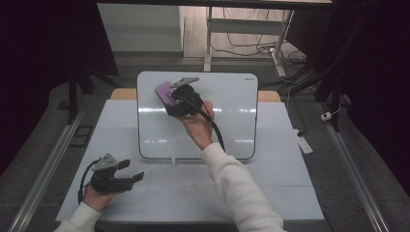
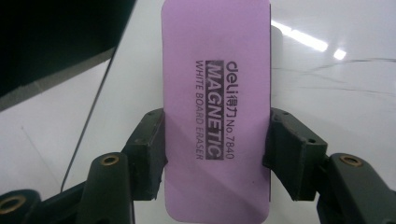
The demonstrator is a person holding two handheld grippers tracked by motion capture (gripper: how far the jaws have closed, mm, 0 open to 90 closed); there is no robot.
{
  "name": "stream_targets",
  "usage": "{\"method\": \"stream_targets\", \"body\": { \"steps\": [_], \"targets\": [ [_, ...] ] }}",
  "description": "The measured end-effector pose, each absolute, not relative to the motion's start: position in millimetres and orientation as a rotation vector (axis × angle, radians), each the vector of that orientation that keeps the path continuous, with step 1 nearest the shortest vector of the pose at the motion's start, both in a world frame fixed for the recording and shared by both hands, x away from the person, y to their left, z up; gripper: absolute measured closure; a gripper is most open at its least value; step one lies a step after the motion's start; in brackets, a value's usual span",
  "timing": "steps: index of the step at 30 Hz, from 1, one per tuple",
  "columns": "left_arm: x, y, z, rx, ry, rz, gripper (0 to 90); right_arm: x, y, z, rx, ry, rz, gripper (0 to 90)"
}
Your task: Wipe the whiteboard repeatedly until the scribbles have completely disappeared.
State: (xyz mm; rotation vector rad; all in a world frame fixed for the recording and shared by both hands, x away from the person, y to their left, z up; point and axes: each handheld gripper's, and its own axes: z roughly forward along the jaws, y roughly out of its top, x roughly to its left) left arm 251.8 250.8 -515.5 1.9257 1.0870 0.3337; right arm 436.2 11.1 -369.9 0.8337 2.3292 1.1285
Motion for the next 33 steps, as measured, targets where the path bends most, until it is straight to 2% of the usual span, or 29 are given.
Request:
{"method": "stream_targets", "body": {
  "steps": [6,12,15,19,29,33],
  "targets": [
    [251.2,251.6,-515.3,1.922,1.090,0.334,22.3,440.7,-5.7,-362.5,0.853,2.294,1.104,41.0],
    [251.5,251.1,-515.5,1.924,1.089,0.336,22.3,451.1,-47.8,-346.1,0.954,2.152,1.082,41.1],
    [251.9,250.9,-515.5,1.928,1.087,0.334,22.3,453.3,-55.8,-344.2,0.987,2.139,1.106,41.1],
    [251.9,250.2,-515.7,1.927,1.090,0.334,22.3,450.7,-43.6,-347.3,0.952,2.140,1.075,41.1],
    [251.7,252.1,-515.7,1.921,1.093,0.334,22.3,428.7,20.2,-373.9,0.801,2.358,1.031,41.1],
    [251.1,252.6,-515.3,1.918,1.094,0.337,22.3,429.1,15.0,-371.8,0.816,2.357,1.010,41.1]
  ]
}}
